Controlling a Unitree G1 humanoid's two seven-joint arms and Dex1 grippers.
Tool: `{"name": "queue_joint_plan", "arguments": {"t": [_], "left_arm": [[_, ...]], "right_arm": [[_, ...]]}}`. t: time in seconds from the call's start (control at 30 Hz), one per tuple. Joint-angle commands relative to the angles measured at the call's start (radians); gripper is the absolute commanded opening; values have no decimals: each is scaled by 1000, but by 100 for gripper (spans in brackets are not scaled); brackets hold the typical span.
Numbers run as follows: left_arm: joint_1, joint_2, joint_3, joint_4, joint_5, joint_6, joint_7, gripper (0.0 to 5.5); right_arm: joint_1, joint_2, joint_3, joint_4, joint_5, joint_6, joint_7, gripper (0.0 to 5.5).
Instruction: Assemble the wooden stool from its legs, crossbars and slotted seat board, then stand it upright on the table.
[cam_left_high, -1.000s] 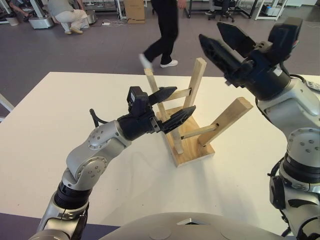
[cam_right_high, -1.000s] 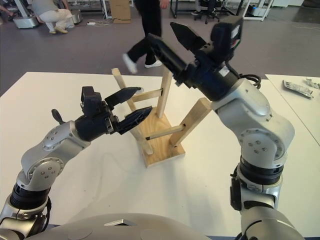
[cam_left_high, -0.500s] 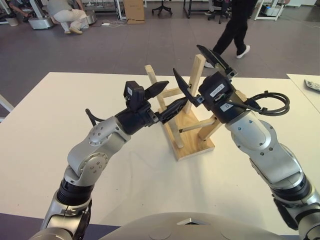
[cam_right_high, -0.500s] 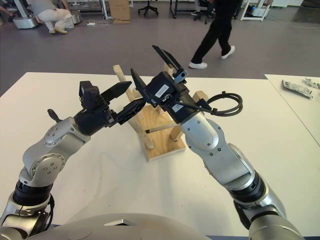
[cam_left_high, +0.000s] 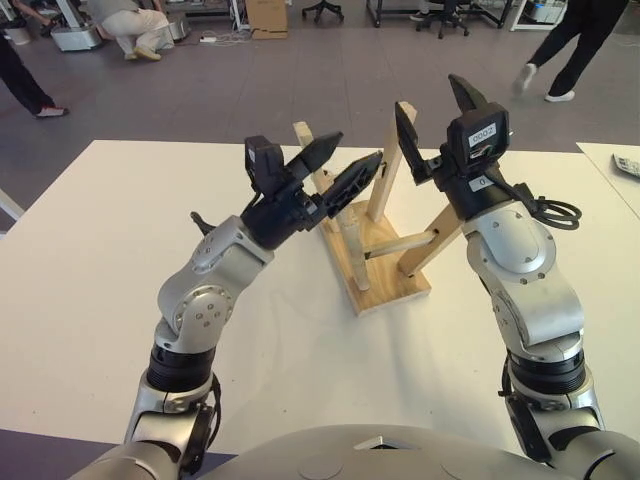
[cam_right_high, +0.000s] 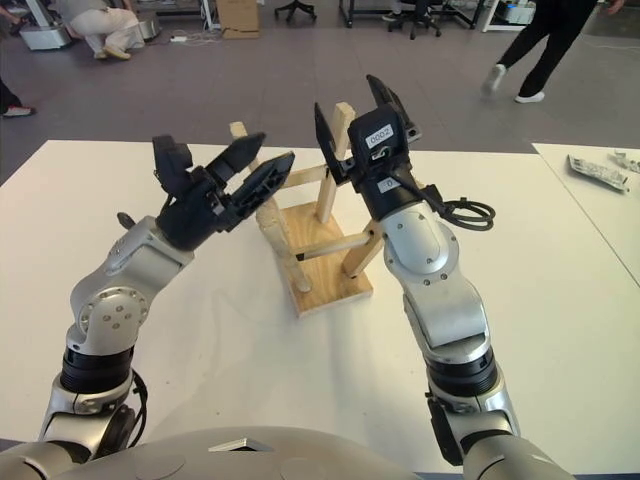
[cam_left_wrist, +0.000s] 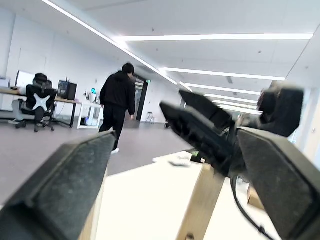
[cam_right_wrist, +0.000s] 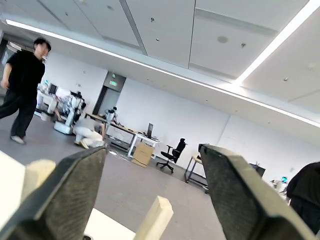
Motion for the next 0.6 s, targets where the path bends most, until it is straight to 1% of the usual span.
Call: {"name": "queue_joint_plan", "arguments": {"t": [0.03,0.1,0.17,0.27,0.33,0.4,0.5,0.53,0.6], "left_arm": [[-69,-70,78,11,21,-90,47,446],[-70,-89,93,7,57,-124,62,446],[-63,-101,93,2,74,-135,72,446],[-56,-117,88,2,89,-141,75,446],[-53,-127,87,3,97,-143,75,446],[-49,-130,86,4,108,-142,73,446],[-30,-100,76,6,178,-132,84,446],[-11,-87,74,4,209,-132,88,446],[44,-76,77,-13,277,-154,103,446]], "right_arm": [[88,-66,125,4,-130,-34,66,344],[176,-121,228,46,-199,-27,122,344],[240,-170,291,80,-224,44,201,344],[253,-196,315,98,-245,111,281,344],[221,-170,293,109,-262,97,276,344],[189,-131,258,101,-255,80,266,344],[88,-7,145,26,-131,76,279,344],[29,53,65,-3,-55,91,275,344],[-95,124,-113,-14,78,104,255,344]]}}
